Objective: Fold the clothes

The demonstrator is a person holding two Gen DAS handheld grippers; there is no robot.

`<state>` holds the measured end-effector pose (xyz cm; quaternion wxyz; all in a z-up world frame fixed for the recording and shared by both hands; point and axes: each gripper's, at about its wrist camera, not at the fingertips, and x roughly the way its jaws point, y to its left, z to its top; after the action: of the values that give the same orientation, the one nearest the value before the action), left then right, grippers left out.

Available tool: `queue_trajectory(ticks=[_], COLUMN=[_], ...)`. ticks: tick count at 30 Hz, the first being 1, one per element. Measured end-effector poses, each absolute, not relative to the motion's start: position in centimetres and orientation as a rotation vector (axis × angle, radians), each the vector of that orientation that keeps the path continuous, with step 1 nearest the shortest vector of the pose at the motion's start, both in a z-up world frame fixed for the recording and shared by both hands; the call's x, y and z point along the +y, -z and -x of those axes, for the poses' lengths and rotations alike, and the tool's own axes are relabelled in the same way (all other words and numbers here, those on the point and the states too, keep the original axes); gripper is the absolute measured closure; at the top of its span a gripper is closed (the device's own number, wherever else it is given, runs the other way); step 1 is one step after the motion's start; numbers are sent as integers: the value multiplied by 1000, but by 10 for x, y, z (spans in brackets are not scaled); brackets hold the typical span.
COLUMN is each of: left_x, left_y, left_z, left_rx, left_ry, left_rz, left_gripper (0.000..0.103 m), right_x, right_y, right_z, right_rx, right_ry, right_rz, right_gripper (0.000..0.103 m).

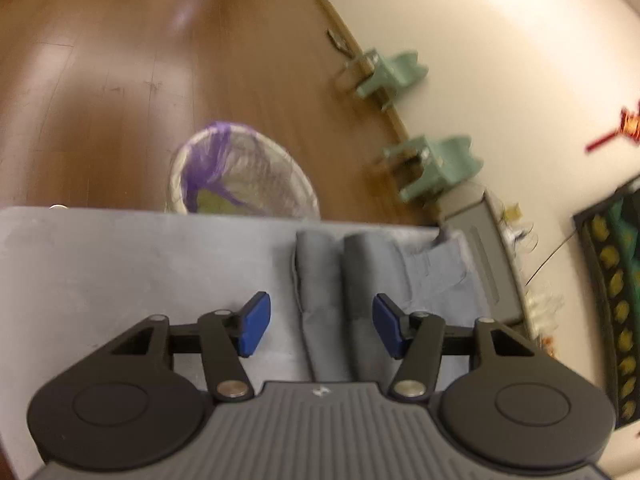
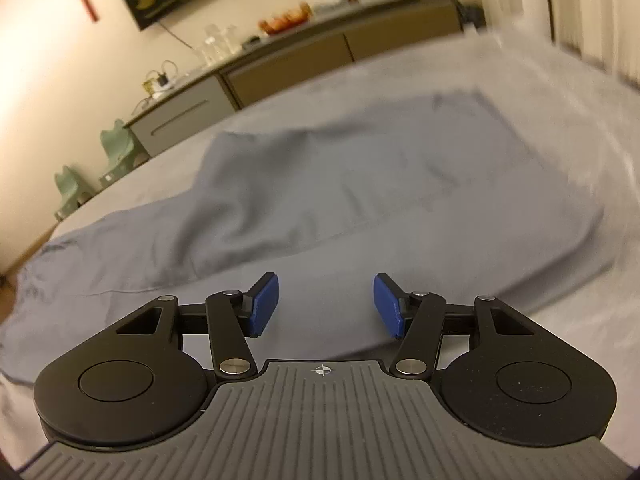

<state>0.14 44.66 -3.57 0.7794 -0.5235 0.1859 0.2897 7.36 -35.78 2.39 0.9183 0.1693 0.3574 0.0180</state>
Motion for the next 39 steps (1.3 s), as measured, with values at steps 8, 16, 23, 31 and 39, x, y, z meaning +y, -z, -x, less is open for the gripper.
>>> queue_trajectory(ticks=[8,16,23,31,39], left_x=[349,333,324,167,57], left_y=[-14,45,35,-4,49], left_z=[-42,-112,-125,-170,-216], left_rx=[476,825,837,765,885], left_ry=[-221,-297,-445,-34,79], left_rz=[743,569,427,117,-136], left_gripper=[51,81,84,69,59], right_x=[-302,-282,-343,-299,-283], right_y=[-46,-17,-7,-53,-5], right_z=[-94,-177,-241,-242,-273], right_rx=[683,823,824,750,759], right_ry=[-206,-247,-75,-305,-312], right_rz=[-128,159,105,105,226], right_gripper=[39,41,35,37,49])
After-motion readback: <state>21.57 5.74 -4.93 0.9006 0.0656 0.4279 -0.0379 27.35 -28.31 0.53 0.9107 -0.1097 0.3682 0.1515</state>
